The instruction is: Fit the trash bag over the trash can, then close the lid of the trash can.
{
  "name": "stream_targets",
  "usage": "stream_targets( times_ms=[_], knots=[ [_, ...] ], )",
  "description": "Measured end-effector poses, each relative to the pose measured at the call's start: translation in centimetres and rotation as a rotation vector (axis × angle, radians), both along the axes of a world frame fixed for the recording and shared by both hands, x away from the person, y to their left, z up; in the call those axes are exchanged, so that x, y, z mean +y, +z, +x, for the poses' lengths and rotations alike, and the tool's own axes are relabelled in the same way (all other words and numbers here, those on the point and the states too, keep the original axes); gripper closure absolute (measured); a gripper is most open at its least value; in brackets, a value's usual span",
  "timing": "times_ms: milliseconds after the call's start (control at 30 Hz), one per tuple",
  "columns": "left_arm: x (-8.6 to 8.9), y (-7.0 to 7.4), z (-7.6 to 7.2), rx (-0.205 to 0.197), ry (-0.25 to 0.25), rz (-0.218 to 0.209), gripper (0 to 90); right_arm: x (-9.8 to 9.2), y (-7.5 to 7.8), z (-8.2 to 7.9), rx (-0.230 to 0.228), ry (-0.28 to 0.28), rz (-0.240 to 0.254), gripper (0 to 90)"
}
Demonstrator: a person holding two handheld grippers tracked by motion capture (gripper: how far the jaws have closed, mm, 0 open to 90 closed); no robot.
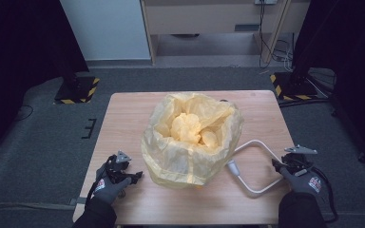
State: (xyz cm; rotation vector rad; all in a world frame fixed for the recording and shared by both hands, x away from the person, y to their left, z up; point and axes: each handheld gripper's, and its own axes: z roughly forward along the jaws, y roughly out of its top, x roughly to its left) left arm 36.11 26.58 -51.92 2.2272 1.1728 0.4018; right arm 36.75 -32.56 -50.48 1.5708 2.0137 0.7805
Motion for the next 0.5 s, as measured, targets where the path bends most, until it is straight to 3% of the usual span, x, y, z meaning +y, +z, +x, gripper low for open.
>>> stream_targets(
  times_ms=[200, 333, 500],
  knots=[
    [-0.08, -0.03, 0.02, 0.002, -0.002, 0.001, 24.8, -1.05, -0.81, -0.35, -0.028, 0.001, -0.027, 52.2],
    [-0.1, -0.05, 0.02, 0.002, -0.007, 0.006, 23.6, -0.86, -0.93, -0.16, -0.004, 0.031, -0.026, 56.2],
    [-0.12, -0.12, 0.02, 0.003, -0.008, -0.003, 21.6, -0.38, -0.78, 0.17, 0.067, 0.034, -0.026, 75.3]
  ],
)
